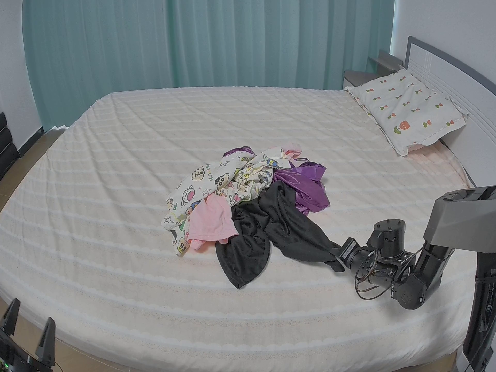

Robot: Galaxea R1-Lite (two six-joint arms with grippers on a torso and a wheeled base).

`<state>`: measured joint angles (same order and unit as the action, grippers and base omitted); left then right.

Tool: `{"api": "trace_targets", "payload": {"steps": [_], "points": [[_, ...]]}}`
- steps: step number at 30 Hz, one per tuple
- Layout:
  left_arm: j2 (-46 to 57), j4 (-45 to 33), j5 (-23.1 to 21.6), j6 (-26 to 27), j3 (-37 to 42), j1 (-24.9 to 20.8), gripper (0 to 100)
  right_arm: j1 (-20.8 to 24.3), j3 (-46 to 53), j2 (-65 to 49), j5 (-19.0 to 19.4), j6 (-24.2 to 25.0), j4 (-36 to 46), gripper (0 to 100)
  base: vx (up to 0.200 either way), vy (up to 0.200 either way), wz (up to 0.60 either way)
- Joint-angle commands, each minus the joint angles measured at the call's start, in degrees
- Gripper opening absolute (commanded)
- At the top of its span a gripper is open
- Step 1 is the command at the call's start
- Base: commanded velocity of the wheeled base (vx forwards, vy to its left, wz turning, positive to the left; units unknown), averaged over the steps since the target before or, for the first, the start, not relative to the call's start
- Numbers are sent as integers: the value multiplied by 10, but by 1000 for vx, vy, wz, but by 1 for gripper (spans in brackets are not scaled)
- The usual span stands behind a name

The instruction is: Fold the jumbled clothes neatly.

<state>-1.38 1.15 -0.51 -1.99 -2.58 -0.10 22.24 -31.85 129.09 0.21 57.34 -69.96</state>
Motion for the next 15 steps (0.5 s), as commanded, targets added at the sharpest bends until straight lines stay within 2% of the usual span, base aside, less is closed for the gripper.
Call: {"api": "trace_targets", "payload": {"steps": [1, 2, 6, 7, 11, 12, 13, 15], "points": [[-108, -4, -26, -42, -140, -8, 100, -5, 45, -17, 10, 6, -54, 0, 0, 0, 0], [-164, -12, -71, -3, -132, -10, 100, -4, 52, -21, 10, 6, -56, 0, 0, 0, 0], [-295, 14, -127, 8, -124, -12, 100, -4, 64, -23, 10, 6, -66, 0, 0, 0, 0], [-346, 44, -141, 8, -125, -22, 100, -4, 71, -23, 10, 7, -73, 0, 0, 0, 0], [-496, 112, -150, 2, -121, -87, 100, -5, 85, -20, 15, 11, -100, 0, 0, 0, 0], [-502, 112, -150, 1, -121, -89, 100, -5, 86, -20, 15, 11, -101, 0, 0, 0, 0], [-579, 131, -149, -5, -122, -103, 100, -5, 90, -18, 15, 12, -110, 0, 0, 0, 0], [-645, 156, -149, -5, -121, -110, 100, -4, 93, -16, 15, 12, -114, 0, 0, 0, 0]]}}
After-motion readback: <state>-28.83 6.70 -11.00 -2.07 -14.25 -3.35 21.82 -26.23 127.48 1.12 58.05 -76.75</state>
